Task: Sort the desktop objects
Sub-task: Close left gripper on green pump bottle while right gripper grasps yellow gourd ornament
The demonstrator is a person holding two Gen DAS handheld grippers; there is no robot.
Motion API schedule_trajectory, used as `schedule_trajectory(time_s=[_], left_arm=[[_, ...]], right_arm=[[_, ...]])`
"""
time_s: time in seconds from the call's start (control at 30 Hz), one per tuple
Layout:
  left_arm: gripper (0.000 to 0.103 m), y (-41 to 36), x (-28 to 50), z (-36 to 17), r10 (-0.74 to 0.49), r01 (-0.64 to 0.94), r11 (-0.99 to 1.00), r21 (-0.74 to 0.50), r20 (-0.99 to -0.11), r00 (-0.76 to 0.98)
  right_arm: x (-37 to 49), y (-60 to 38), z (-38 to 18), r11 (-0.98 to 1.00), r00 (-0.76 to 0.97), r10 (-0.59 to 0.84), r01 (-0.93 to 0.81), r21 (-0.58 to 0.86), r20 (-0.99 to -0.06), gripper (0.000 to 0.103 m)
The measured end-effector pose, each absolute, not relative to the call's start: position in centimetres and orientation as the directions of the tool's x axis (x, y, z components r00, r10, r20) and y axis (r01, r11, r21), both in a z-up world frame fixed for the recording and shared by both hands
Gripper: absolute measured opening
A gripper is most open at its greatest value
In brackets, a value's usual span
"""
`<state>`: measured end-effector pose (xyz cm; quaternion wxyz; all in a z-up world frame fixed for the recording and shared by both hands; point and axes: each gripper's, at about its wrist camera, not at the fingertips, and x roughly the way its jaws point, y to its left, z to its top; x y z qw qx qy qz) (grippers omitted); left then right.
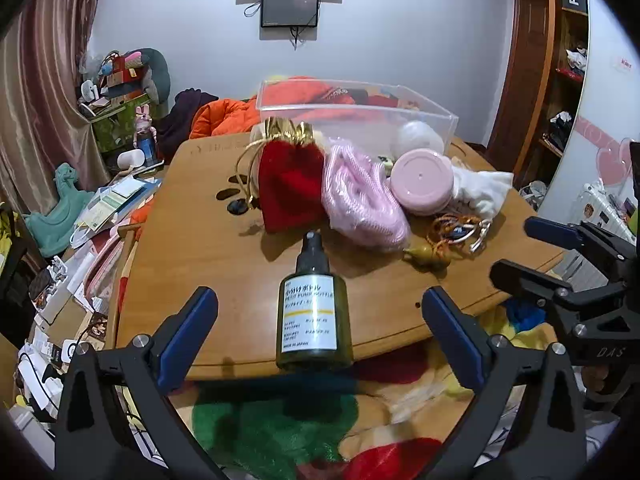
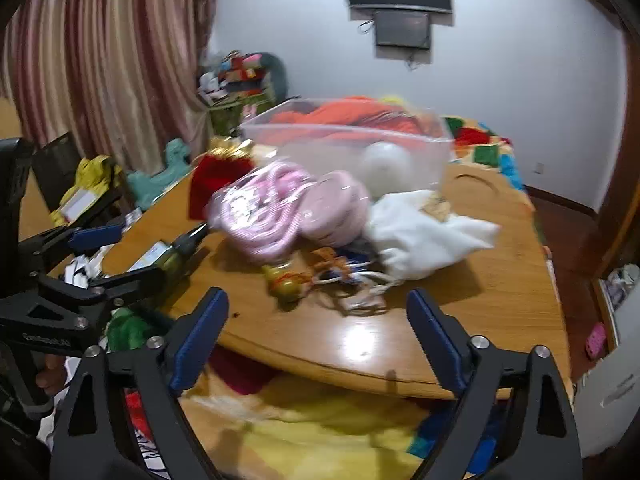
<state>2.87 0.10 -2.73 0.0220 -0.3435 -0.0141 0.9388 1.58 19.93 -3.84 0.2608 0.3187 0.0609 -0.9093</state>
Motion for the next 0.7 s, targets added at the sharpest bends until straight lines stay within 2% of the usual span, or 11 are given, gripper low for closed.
schedule_trajectory(time_s=[0.07,0.17,0.23,0.43,0.47,0.57,0.7], left_arm=[[0.103,0.1,2.7,-3.1,0.05,-0.031,-0.999,-0.041,-0.648,-0.76],[0.103,-0.1,2.4,-3.6,0.06,-0.035,-0.998,-0.052,-0.656,-0.752],[0.103,-0.1,2.3,-3.7,0.056,-0.035,-0.998,-0.045,-0.655,-0.754],[0.103,-0.6,1.5,-4.3,0.058,-0.036,-0.998,-0.047,-0.658,-0.751],[0.101,-0.8,1.3,-4.4,0.059,-0.034,-0.998,-0.051,-0.66,-0.749],[0.085,-0.9,0.9,-4.7,0.066,-0.037,-0.998,-0.057,-0.675,-0.735],[0.083,-1.0,0.6,-5.0,0.064,-0.037,-0.998,-0.054,-0.682,-0.728]], right_arm=[[1.5,19.2,-4.2,-0.839,-0.632,-0.456,0.54,0.065,-0.627,0.078],[0.9,18.2,-5.1,-0.82,-0.588,-0.471,0.567,0.08,-0.658,0.067],[0.5,17.8,-5.5,-0.812,-0.564,-0.477,0.575,0.093,-0.675,0.053],[-1.1,17.4,-6.5,-0.81,-0.522,-0.48,0.571,0.129,-0.705,0.049],[-1.3,17.3,-6.5,-0.812,-0.525,-0.478,0.57,0.126,-0.704,0.047],[-1.5,16.6,-6.4,-0.805,-0.52,-0.475,0.582,0.111,-0.71,0.041],[-1.5,15.6,-6.6,-0.806,-0.535,-0.456,0.588,0.074,-0.711,0.039]])
